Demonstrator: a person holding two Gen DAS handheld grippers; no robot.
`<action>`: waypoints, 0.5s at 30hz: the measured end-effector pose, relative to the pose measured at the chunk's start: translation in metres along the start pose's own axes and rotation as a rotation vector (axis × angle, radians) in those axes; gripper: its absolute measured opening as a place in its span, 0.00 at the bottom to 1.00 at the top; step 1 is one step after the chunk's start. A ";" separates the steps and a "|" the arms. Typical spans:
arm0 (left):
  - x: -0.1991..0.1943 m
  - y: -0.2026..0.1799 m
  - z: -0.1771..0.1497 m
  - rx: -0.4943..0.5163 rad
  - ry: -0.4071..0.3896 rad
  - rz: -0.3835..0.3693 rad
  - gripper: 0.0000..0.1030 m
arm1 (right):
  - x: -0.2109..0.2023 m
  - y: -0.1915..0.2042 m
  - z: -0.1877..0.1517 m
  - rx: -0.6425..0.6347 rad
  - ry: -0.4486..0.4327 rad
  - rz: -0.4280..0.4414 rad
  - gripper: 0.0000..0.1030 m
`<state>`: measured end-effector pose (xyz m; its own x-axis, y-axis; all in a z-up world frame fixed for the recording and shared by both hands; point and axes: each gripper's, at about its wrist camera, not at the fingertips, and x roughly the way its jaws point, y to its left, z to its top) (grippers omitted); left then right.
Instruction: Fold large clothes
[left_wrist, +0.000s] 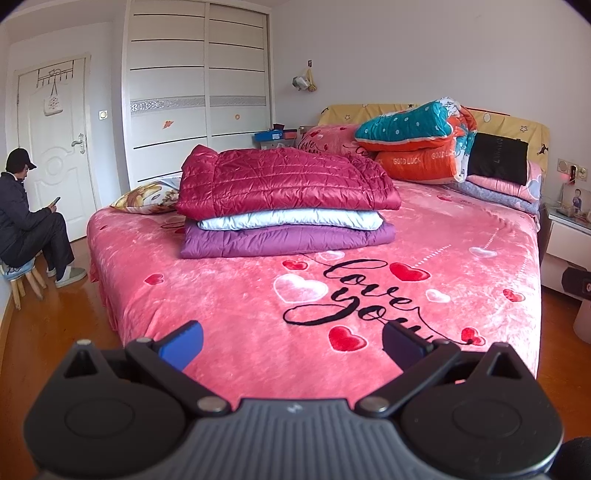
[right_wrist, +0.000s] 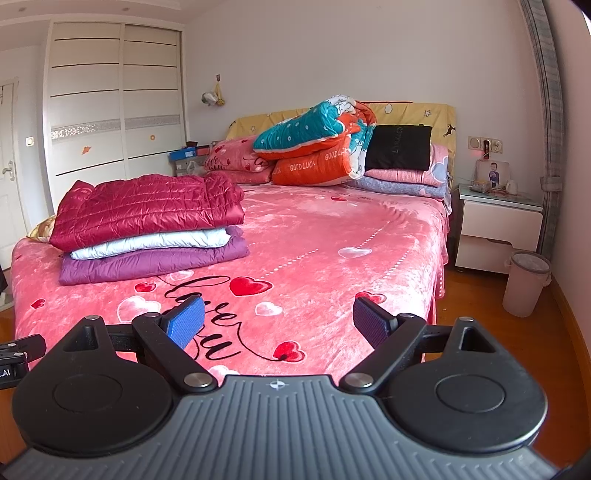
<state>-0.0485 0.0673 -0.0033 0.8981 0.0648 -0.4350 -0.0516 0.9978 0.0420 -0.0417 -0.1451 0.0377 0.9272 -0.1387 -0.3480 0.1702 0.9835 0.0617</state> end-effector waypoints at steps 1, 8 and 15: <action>0.000 0.000 0.000 -0.002 0.001 0.001 0.99 | 0.000 0.000 0.000 0.000 0.000 0.000 1.00; 0.001 0.002 -0.002 -0.010 0.002 0.009 0.99 | 0.001 0.001 -0.001 -0.012 0.003 0.003 1.00; 0.003 0.005 -0.004 -0.011 0.008 0.019 0.99 | 0.002 0.003 -0.001 -0.025 0.004 0.010 1.00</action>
<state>-0.0480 0.0721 -0.0075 0.8932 0.0835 -0.4418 -0.0731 0.9965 0.0405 -0.0397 -0.1426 0.0358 0.9272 -0.1288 -0.3516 0.1530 0.9873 0.0420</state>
